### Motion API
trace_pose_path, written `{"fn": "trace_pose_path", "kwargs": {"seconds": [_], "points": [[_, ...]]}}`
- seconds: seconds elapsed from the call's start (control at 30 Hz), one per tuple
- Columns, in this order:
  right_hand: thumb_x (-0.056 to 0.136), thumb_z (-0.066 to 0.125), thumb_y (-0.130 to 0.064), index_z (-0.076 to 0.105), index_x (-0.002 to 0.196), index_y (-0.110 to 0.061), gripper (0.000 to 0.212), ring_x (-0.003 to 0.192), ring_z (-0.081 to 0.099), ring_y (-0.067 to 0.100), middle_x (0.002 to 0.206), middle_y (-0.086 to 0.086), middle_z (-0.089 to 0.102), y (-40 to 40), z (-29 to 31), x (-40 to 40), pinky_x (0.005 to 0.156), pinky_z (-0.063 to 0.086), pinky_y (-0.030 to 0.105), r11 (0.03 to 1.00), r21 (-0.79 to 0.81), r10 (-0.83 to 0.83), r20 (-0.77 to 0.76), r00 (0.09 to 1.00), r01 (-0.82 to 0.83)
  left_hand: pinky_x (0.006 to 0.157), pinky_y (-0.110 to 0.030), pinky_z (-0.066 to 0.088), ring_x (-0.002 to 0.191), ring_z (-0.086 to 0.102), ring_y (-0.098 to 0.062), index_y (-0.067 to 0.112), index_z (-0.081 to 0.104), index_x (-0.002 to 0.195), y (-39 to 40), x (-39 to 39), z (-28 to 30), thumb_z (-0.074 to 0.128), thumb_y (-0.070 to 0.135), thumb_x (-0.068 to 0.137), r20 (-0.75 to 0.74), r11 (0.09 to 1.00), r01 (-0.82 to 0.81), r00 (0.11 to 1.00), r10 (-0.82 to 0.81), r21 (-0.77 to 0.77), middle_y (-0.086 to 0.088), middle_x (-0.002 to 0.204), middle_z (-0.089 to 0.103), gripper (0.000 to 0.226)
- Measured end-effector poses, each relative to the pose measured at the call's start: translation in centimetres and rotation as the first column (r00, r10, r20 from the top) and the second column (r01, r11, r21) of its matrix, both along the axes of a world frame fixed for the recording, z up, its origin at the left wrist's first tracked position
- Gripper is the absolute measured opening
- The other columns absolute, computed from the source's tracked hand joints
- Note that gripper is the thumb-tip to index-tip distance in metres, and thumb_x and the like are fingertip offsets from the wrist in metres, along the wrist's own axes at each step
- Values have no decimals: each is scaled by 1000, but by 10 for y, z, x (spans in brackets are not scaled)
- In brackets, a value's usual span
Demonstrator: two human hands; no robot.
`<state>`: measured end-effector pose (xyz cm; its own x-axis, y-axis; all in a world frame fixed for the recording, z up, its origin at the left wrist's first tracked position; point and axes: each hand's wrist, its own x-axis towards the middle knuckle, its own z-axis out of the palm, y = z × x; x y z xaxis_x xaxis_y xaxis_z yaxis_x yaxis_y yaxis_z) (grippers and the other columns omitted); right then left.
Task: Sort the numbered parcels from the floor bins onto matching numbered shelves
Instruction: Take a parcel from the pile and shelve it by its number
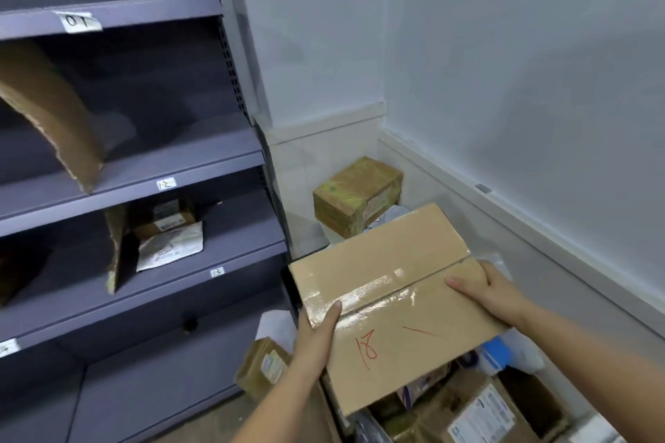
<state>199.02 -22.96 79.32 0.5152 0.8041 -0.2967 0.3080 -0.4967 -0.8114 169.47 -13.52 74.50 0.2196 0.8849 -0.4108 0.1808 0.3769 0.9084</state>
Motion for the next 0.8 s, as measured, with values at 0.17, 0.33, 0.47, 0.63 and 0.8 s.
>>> {"fn": "trace_pose_path", "kwargs": {"seconds": [0.17,0.33,0.47,0.63,0.8], "points": [[83,73,-39,46,122,-21,51,86,58,5,99,-11,59,6,-3,-22,69,45,22,999,43,-23,-52,998,25,89,-45,56,96,70,-18,33,52,126,12,-15,10,71,50,81,69,997,-67,996,64,47,4,115,69,52],[77,75,-47,50,122,-23,57,100,63,18,112,-3,65,17,9,-41,95,49,44,994,107,-8,-56,998,14,83,-43,57,93,71,-22,28,52,123,17,-33,40,68,36,87,173,988,-140,977,127,66,-1,110,71,40],[77,77,-46,47,130,-21,66,95,61,14,106,-8,63,24,39,-74,85,48,36,982,188,16,-83,996,0,82,-44,57,93,70,-22,29,50,123,18,-60,72,69,40,85,158,976,-175,975,155,126,0,108,70,44],[45,62,-86,46,132,-30,105,109,61,25,118,-1,64,30,69,-116,97,48,47,966,252,46,39,998,-55,88,-48,55,94,70,-22,31,53,123,12,-108,112,70,48,82,153,955,-231,967,205,185,1,109,70,48],[45,58,-86,46,135,-28,108,109,59,26,116,-1,62,33,106,-172,96,48,43,955,284,66,85,994,-88,88,-49,55,95,71,-21,34,56,121,6,-164,145,72,56,76,177,935,-259,959,221,240,3,109,72,53]]}}
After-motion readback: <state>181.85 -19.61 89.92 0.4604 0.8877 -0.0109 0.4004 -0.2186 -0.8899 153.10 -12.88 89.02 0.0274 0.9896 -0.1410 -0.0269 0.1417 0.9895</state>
